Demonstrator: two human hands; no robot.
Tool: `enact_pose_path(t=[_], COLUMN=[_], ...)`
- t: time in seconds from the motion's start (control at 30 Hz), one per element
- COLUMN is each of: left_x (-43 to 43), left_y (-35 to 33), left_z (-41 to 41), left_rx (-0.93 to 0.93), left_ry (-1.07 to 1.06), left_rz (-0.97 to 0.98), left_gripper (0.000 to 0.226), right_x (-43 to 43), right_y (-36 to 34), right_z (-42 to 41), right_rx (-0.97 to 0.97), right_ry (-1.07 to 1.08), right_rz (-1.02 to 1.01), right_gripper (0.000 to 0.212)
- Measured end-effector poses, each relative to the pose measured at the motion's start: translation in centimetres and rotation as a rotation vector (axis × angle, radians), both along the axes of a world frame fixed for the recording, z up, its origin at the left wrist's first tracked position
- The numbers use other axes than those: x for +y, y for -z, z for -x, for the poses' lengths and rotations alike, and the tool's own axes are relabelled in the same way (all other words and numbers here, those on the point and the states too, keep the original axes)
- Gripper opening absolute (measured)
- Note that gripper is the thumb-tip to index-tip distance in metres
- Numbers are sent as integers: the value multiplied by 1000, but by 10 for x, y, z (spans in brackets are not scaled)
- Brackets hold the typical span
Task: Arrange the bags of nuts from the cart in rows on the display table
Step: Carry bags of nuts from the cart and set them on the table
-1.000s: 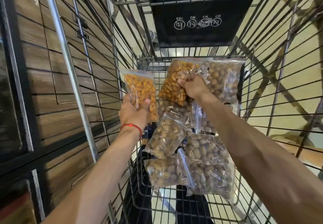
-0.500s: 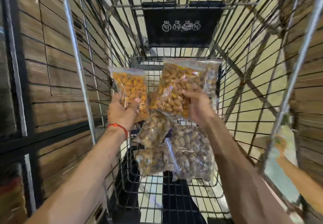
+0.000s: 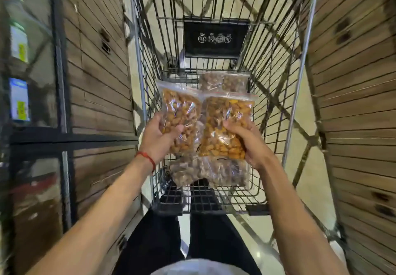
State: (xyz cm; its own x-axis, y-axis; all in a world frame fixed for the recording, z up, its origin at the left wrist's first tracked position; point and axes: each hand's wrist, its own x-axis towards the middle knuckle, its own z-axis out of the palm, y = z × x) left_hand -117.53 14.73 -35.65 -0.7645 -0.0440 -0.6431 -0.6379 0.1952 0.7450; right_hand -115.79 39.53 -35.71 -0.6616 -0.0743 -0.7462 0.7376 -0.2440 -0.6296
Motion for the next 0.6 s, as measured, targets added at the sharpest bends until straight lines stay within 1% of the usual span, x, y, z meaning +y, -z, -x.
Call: enact_pose_path(t=[0.07,0.1,0.17,0.23,0.3,0.33,0.37,0.43,0.47,0.5,0.53,0.57,0.6], left_x=[-10,-16,-30,-45,-60,-66,-71,-82,-85,-87,-88,-89,-88], left_y=[-20,-28,-47,-65,-78,-85,-90,-95,-95,-94,-93,-93,-94], left_z=[-16,-26,-44,-64,-83,-94,-105,-126,-137,-148,-159,-170,-182], left_rx=[-6,0,8,6,-6,-4,-2,4,6,23,40,55,65], left_ry=[-28,-42,-72,-101,-133,-143,-163,-226,-273,-321,-375,-434,-500], left_rz=[-49,-78,-142,-183,-235,-260,-279,-299,-308,-323,-339,-366,-399], left_gripper=[71,75,85,87,71,60,54,59,61,60,55,51,48], right_x=[-5,-8,-15,-20,-26,-28,-33,-43,-47,-50,-54,-59,-64], right_y=[-25,-37,-58,-71,-79,-83,-89,-96,-98,-99,-97,-99,-103], right_z=[-20,-28,-44,-56,-65,-67,-68,-69,-68,-67,-67,-66,-65], right_rx=[27,40,65,87,88,87,81,79,83,81,81,79,92], right_ry=[-26,-23,-14,-28,-78,-107,-143,-230,-272,-306,-342,-384,-428], right_rz=[-33,-44,-60,-61,-42,-43,-59,-55,-42,-27,-8,-2,15], right_gripper=[65,58,55,60,71,81,94,122,130,131,126,114,98])
